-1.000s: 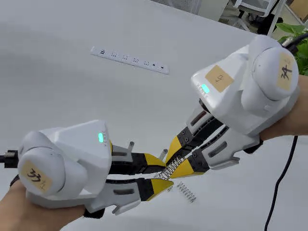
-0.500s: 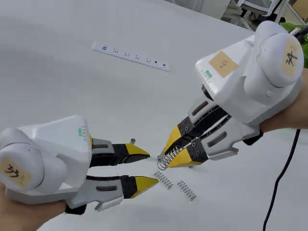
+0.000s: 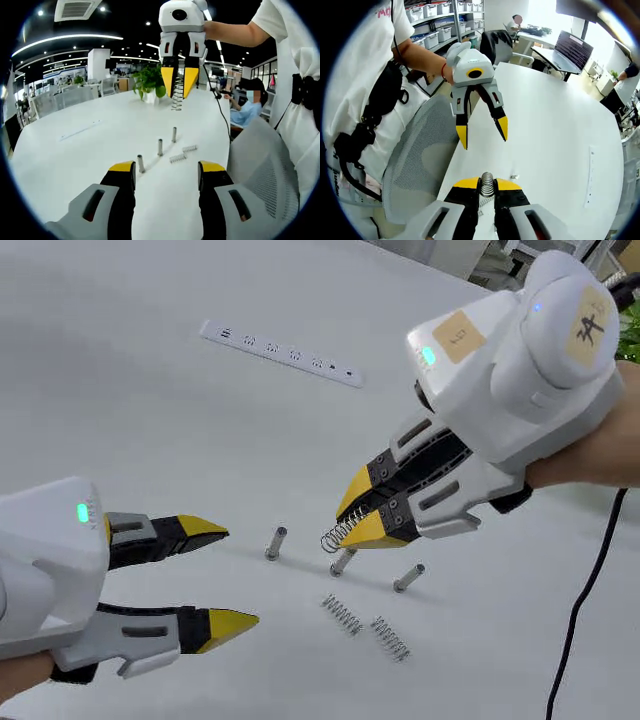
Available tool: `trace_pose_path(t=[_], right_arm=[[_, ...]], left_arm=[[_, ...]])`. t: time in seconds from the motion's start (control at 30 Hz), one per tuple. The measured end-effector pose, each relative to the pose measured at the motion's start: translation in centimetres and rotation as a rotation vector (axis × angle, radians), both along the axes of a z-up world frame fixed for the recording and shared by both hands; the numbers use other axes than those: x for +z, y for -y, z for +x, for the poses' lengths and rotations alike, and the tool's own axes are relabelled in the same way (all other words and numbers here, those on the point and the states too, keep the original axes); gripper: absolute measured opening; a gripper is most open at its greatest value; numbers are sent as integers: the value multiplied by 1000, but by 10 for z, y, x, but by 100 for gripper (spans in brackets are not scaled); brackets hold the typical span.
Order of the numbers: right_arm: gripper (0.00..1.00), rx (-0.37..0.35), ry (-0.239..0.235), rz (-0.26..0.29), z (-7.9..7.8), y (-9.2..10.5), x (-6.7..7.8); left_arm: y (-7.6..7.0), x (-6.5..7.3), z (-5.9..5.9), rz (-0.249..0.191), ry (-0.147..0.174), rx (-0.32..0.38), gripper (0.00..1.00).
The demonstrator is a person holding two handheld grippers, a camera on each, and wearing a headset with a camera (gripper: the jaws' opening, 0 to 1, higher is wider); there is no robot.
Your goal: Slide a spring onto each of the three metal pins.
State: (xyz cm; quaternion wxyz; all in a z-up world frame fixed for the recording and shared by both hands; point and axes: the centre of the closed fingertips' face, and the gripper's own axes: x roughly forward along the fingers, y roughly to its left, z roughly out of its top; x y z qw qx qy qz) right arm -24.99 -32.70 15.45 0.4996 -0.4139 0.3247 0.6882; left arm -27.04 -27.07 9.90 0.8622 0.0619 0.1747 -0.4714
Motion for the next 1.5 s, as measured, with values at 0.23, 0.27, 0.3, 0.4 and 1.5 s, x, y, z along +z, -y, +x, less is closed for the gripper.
trace_pose_path(t=[0.23, 0.27, 0.3, 0.4, 1.5], right_arm=[[7, -36, 21, -29, 22, -8, -15], [7, -39, 26, -35, 26, -9, -18], [7, -40, 28, -39, 27, -10, -20], [7, -51, 34, -52, 34, -14, -27], [7, -78, 26, -176, 65, -25, -108]], left_arm=[[-13, -10, 6, 9, -14, 32, 58], [-14, -11, 8, 7, -16, 37, 60], [-15, -12, 9, 7, -16, 39, 61], [-18, -15, 11, 13, -14, 43, 65], [-7, -30, 15, -123, -33, -2, 99]])
